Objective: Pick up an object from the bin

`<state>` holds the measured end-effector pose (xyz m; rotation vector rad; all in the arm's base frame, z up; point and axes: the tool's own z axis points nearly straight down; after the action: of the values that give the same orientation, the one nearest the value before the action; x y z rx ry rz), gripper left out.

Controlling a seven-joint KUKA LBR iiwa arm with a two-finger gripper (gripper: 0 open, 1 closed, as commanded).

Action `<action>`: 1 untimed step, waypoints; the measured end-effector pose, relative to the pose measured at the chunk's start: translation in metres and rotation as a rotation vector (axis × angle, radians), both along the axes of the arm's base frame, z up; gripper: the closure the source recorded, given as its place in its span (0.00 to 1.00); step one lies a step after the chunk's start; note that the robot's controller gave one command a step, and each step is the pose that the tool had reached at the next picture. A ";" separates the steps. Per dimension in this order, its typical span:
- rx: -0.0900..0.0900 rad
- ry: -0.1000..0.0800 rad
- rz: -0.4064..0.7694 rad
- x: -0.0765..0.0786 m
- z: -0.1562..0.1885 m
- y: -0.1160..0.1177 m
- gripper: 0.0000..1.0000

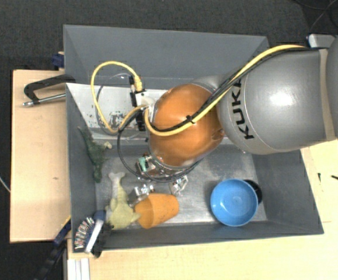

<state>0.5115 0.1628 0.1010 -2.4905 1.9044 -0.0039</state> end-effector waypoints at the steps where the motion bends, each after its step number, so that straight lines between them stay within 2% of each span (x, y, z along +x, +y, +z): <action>1: -0.002 0.002 0.370 -0.013 -0.008 -0.024 0.00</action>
Offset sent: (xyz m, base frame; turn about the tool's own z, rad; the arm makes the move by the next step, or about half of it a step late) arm -0.0142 -0.0258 -0.0097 -0.3737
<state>0.4981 0.1391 0.0927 -2.8007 1.4146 -0.0005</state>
